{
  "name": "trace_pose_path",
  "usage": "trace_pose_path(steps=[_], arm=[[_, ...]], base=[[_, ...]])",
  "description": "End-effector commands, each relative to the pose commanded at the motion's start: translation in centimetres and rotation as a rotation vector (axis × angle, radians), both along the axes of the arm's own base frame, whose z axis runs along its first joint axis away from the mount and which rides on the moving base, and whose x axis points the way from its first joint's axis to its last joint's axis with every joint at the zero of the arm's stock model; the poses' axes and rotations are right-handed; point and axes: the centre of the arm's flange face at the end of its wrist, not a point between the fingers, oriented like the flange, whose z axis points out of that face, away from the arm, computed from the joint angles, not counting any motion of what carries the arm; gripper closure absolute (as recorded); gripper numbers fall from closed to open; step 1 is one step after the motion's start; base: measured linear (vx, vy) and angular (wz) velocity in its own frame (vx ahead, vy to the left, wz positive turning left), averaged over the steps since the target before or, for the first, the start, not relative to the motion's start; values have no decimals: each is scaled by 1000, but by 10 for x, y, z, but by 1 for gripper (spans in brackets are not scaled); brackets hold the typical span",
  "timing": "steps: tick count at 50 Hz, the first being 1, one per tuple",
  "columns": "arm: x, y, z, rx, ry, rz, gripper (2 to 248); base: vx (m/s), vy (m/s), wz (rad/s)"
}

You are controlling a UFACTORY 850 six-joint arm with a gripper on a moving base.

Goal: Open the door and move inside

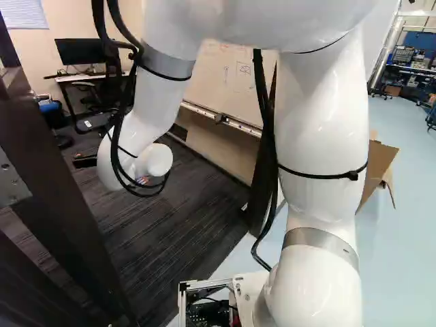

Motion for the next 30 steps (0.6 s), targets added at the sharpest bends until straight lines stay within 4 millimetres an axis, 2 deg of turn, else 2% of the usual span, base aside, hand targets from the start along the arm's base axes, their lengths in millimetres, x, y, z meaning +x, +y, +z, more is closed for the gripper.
trace_pose_path(steps=[15, 30], arm=[[9, -22, 2, -3, 1, -39, 3], [21, -58, 3, -8, 4, -102, 3]], base=[[0, 0, 0], [0, 0, 0]])
